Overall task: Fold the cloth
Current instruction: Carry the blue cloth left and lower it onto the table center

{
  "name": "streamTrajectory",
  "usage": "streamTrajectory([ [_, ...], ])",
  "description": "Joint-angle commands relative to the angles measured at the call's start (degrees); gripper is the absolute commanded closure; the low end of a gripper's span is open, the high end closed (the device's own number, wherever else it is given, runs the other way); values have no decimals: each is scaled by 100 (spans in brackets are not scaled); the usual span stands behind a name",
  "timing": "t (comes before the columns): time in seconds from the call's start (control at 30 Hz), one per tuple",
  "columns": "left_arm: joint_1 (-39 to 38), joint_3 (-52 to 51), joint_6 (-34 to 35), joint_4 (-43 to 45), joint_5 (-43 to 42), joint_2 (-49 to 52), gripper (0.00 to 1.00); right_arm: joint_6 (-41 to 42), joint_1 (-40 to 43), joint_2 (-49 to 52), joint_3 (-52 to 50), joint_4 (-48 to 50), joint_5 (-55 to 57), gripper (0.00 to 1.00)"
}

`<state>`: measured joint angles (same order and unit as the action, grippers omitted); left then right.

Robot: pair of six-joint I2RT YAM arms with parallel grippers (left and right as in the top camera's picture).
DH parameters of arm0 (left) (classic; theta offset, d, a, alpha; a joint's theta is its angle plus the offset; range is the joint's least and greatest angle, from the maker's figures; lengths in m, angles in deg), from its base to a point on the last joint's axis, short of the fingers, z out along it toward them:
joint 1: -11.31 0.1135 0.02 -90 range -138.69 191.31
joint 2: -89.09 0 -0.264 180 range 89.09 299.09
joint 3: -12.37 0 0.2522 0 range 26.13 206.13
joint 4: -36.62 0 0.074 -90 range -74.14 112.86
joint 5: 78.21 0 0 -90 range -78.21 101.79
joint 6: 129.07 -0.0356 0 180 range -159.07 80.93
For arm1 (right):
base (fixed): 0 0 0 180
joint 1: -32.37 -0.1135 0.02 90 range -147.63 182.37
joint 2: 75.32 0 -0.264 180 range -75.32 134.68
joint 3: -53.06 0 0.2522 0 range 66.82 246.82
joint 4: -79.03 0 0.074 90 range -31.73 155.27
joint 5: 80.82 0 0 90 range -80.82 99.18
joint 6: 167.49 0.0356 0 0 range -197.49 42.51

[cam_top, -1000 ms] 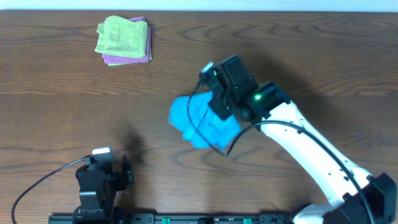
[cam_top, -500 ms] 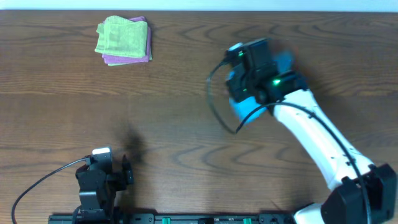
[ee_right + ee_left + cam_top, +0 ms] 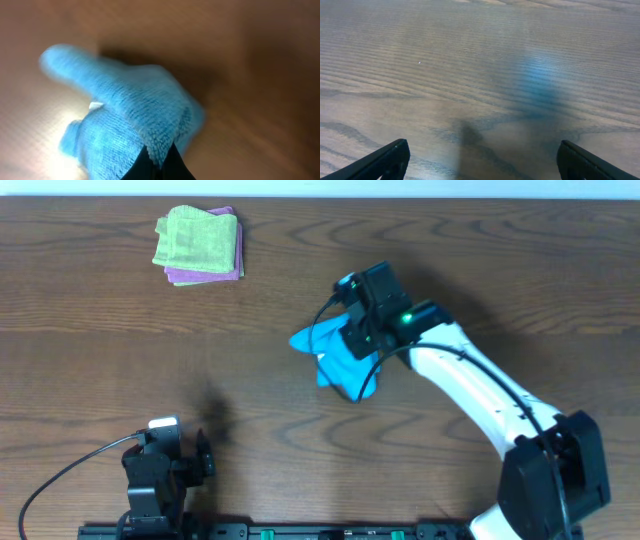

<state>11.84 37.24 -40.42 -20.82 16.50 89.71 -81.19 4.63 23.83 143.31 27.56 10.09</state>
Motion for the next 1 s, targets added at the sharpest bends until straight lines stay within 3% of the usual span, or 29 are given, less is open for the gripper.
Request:
streamTrajectory([
  [0.0, -17, -120, -39, -114, -26, -37, 5, 22, 122, -153, 616, -90, 616, 99],
  [0.37, -17, -120, -39, -114, -26, -37, 5, 256, -129, -404, 1609, -667, 2354, 98],
  [0.53, -17, -120, -39, -114, -26, -37, 5, 142, -116, -352, 1593, -918, 2135, 99],
  [0.57, -17, -120, -39, -114, -26, -37, 5, 142, -116, -330, 1537, -1014, 1915, 92],
  [0.6, -17, -120, -39, -114, -26, -37, 5, 142, -116, -310, 1438, -1078, 1670, 60],
  [0.63, -17, -120, -39, -114, -26, -37, 5, 144, -116, -302, 1290, -1110, 1475, 1],
  [0.97, -17, -120, -39, -114, -26, -37, 5, 511, -114, -302, 363, -1314, 173, 1],
])
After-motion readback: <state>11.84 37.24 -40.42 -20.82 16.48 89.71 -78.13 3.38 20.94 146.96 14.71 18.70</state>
